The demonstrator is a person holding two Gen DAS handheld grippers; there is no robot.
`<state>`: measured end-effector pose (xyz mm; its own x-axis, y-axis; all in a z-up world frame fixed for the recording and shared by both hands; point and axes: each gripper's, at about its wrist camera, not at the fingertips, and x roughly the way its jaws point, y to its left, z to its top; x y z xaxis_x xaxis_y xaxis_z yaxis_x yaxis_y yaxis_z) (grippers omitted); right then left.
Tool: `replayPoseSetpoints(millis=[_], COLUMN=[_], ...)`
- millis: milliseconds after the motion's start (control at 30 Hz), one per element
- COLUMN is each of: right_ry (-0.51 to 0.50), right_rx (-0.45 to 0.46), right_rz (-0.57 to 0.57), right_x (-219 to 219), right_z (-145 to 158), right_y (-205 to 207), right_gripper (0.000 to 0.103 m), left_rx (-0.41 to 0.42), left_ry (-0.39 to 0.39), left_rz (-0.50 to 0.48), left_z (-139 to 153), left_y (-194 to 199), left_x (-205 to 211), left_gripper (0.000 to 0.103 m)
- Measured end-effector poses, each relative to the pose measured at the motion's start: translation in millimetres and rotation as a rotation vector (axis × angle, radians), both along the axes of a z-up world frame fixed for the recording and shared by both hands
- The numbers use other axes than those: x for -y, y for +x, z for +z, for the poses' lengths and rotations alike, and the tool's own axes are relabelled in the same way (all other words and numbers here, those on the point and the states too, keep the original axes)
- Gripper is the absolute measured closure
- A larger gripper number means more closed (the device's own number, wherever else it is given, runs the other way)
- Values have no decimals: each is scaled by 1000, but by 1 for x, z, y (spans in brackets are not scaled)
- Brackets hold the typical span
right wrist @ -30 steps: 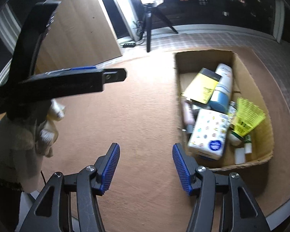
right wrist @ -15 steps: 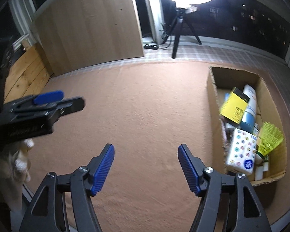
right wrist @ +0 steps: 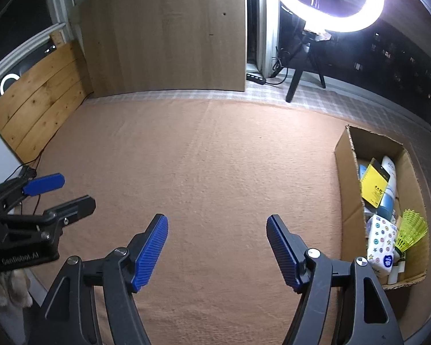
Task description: Organize objects
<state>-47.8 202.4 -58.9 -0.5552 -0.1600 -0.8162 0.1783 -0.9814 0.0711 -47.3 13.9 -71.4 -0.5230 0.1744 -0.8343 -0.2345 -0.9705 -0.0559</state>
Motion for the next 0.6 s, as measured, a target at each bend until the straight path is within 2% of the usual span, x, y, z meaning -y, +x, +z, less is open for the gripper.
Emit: replayPoseSetpoints(millis=[233, 600], right_ry=[12, 39], right_rx=[-21, -49], right_rz=[14, 15], right_x=[13, 20], right_z=[5, 13], right_y=[8, 15], right_gripper=[34, 32], left_rx=[-4, -20], left_ry=[16, 17], left_rz=[34, 31], left_z=[7, 16], left_y=[13, 15], left_x=[10, 15], left_gripper=[21, 17])
